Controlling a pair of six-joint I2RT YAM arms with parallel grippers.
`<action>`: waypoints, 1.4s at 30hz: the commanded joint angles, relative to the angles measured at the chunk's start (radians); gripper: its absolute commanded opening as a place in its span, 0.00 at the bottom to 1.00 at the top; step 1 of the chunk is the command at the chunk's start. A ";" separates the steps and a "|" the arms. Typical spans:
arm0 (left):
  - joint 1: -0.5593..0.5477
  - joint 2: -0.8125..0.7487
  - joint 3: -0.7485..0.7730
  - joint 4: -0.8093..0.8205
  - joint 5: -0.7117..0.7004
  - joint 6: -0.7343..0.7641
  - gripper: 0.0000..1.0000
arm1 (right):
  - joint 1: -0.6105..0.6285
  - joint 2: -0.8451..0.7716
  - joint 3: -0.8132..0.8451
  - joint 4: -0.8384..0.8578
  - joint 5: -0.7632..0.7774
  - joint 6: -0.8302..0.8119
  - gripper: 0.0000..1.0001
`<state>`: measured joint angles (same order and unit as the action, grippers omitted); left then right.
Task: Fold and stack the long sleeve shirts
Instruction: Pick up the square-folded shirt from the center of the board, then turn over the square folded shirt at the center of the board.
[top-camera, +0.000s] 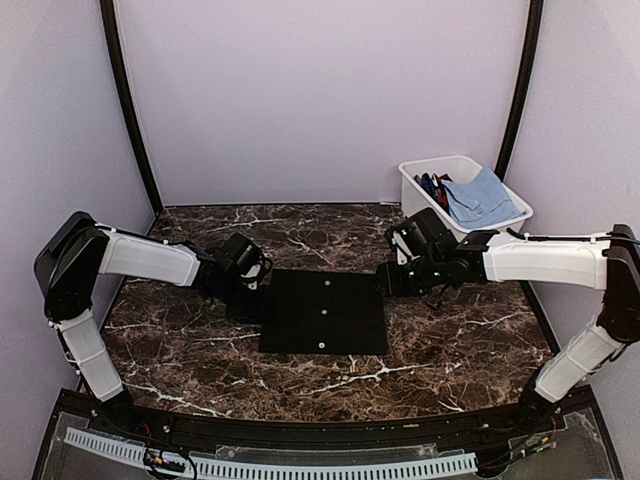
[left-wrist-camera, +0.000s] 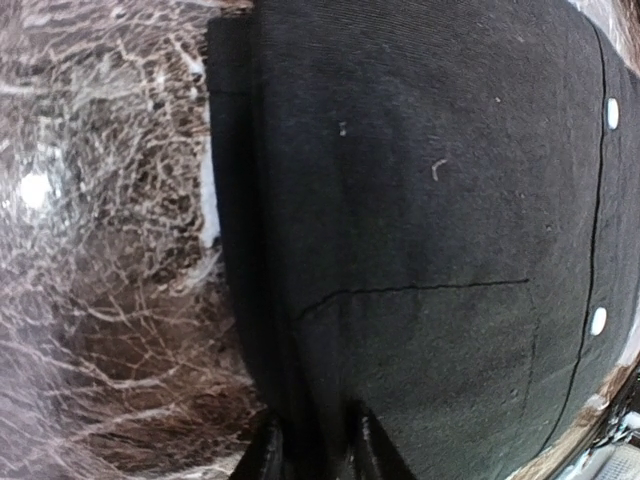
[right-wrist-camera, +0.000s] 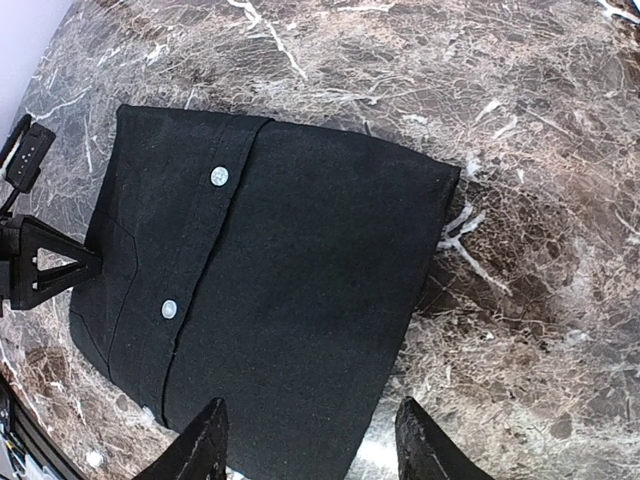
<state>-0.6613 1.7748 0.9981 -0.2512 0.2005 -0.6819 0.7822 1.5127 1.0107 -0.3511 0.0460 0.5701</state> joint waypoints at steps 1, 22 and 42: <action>-0.006 0.013 0.009 -0.075 -0.046 -0.002 0.15 | 0.022 -0.007 -0.020 0.049 0.008 0.021 0.54; 0.022 -0.256 0.098 -0.307 -0.076 0.123 0.00 | 0.082 0.153 0.039 0.096 0.016 0.076 0.41; 0.091 -0.415 0.219 -0.473 -0.057 0.295 0.00 | 0.169 0.583 0.382 0.122 -0.072 0.150 0.00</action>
<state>-0.5781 1.4097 1.1633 -0.6914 0.1444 -0.4358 0.9386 2.0308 1.3235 -0.2684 0.0284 0.6827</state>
